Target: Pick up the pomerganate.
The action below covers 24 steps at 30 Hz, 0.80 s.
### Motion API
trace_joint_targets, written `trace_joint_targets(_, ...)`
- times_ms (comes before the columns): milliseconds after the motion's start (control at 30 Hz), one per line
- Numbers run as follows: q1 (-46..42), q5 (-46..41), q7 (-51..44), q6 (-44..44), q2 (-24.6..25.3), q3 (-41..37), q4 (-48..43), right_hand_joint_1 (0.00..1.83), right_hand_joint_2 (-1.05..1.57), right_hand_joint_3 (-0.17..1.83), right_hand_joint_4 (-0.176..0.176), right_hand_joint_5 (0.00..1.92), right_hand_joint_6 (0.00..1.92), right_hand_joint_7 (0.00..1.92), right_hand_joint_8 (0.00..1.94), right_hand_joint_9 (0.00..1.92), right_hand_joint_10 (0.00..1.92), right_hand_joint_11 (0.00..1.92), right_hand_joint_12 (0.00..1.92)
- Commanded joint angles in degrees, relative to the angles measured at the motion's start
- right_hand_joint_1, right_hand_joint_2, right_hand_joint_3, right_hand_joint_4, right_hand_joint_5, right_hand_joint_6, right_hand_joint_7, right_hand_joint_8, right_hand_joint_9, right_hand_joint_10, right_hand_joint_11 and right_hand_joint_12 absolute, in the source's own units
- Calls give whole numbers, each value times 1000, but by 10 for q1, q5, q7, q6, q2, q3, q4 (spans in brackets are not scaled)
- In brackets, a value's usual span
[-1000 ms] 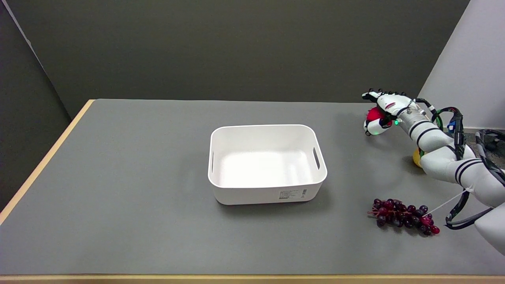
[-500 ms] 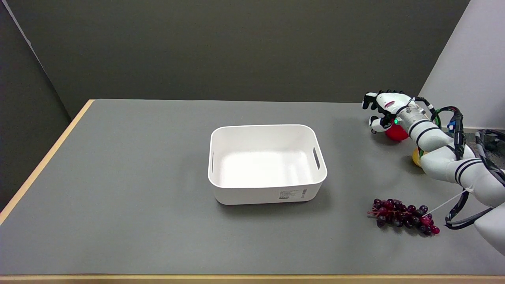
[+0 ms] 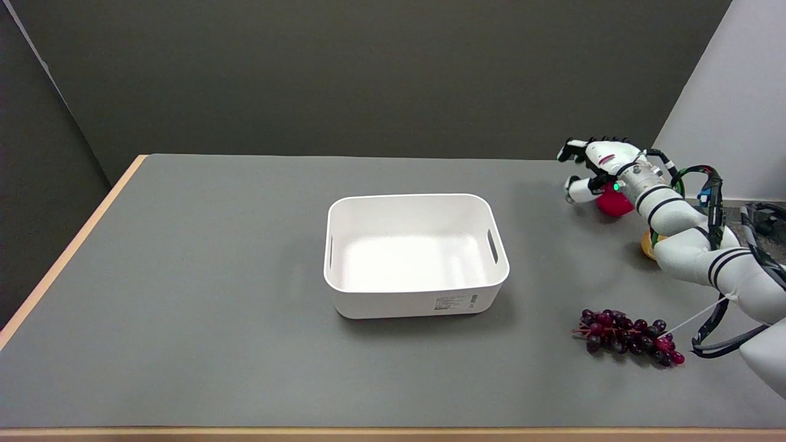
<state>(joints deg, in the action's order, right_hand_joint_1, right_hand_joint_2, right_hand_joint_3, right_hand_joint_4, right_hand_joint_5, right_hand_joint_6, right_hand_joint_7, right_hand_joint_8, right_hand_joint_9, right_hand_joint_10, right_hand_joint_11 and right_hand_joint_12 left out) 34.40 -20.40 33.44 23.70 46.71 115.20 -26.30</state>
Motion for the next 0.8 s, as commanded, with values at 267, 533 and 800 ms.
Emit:
trace_joint_targets(267, -44, -80, -6, 10, -34, -57, -107, 351, 634, 980, 123, 182, 445, 195, 285, 189, 554, 134, 1172)
trace_joint_targets(533, -69, -80, -8, -15, -56, -106, -131, 324, 607, 961, 124, 165, 426, 148, 251, 115, 504, 62, 1127)
trace_joint_targets(800, -120, -75, -101, -61, -98, -176, -207, 326, 619, 914, 121, 175, 404, 141, 251, 96, 482, 44, 1108)
